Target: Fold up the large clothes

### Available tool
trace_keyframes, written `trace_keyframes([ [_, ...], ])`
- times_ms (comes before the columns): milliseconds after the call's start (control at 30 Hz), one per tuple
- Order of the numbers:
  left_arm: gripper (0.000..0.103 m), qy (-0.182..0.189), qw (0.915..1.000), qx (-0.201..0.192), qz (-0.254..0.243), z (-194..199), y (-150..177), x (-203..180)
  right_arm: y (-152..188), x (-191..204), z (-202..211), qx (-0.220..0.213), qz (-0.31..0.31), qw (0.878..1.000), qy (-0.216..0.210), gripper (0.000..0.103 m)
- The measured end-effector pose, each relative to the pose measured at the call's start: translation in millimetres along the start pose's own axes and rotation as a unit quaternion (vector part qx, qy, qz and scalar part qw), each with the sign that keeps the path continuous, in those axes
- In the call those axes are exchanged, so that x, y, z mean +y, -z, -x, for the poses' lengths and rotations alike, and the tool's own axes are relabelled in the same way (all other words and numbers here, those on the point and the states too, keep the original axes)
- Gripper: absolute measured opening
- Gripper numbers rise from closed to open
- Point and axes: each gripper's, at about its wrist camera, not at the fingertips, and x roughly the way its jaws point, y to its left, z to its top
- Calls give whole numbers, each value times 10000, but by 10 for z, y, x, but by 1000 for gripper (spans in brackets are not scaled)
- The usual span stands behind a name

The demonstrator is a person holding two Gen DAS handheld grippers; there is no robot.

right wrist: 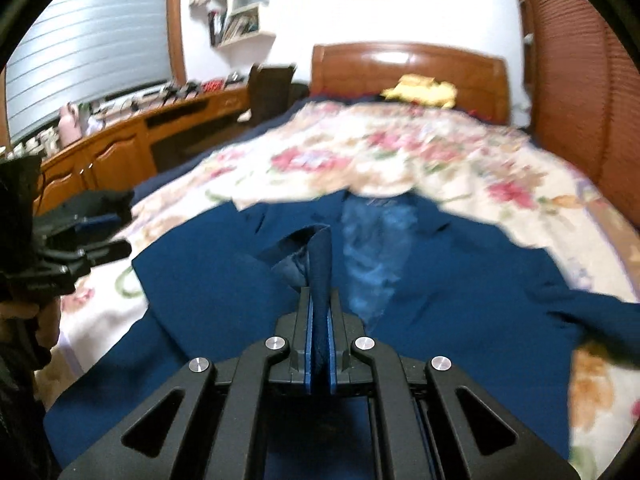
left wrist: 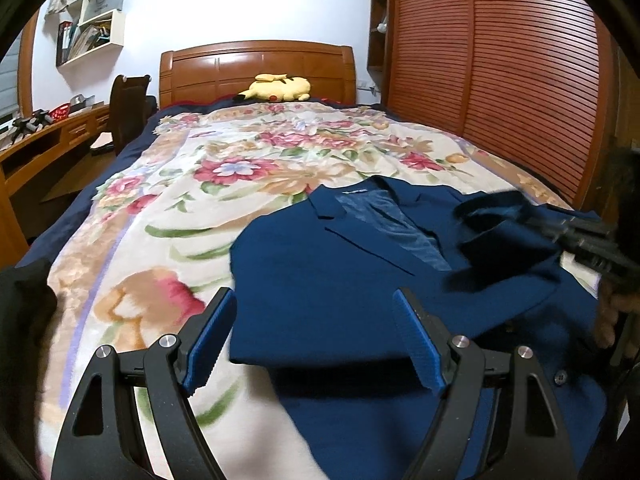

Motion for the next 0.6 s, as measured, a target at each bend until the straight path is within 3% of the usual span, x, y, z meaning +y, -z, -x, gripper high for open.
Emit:
trace_keyframes([
  [167, 81, 161, 9999, -4, -31, -22, -2, -107, 150, -298, 414, -421, -259, 9978, 445, 5],
  [300, 81, 242, 9997, 1, -92, -23, 9, -193, 316, -488, 621, -457, -451, 9952, 739, 5],
  [600, 81, 328, 9992, 110, -174, -90, 43, -323, 734, -409, 861, 219, -786, 9923, 929, 5],
])
